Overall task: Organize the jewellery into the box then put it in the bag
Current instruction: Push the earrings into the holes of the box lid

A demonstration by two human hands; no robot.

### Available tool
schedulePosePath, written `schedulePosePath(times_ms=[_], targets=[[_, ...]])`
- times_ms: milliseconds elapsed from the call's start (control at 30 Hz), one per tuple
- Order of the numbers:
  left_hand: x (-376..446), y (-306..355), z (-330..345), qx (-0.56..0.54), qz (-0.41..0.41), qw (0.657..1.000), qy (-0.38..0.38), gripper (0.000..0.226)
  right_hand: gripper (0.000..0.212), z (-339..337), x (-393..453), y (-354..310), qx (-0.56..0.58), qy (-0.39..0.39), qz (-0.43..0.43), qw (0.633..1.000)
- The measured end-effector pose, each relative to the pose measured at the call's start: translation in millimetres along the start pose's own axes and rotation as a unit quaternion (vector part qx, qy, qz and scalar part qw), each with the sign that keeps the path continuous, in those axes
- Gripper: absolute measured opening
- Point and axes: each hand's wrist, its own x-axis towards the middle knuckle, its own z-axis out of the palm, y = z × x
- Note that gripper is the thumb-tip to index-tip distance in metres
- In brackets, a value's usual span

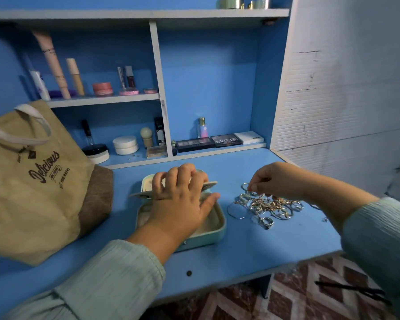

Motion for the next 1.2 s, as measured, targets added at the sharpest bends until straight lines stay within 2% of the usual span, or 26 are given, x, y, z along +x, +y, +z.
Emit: schedulePosePath(times_ms=[167, 467, 767, 900, 1067, 1200], targets=[[0.0, 3.1, -5.8, -0.02, -0.019, 1.0, 0.01, 0.028, 0.006, 5.8, -22.8, 22.0, -0.073, 0.009, 0.031, 0.997], [0.4, 14.2, -21.2, -0.066, -0.017, 0.997, -0.046, 0.023, 0.014, 20.8, -47.0, 45.1, -0.184, -0.004, 0.035, 0.982], [0.0, 26.0, -28.6, -0.082, -0.037, 0.987, -0.133, 0.023, 0.017, 28.7, -61.5, 58.8, -0.176, 0.035, -0.008, 0.984], [-4.2, 31.6, -27.5, -0.091, -0.044, 0.986, -0.136, 0.016, 0.019, 31.2, -65.3, 62.7, -0.165, 0.051, -0.034, 0.984], [-2.5, 41.8, -25.8, -0.102, -0.042, 0.983, -0.147, 0.026, 0.017, 29.4, -67.9, 68.3, -0.137, 0.077, -0.039, 0.987], [3.8, 55.7, -19.8, -0.109, -0.029, 0.983, -0.144, 0.019, 0.017, 23.6, -69.5, 77.1, -0.121, 0.1, -0.032, 0.987]])
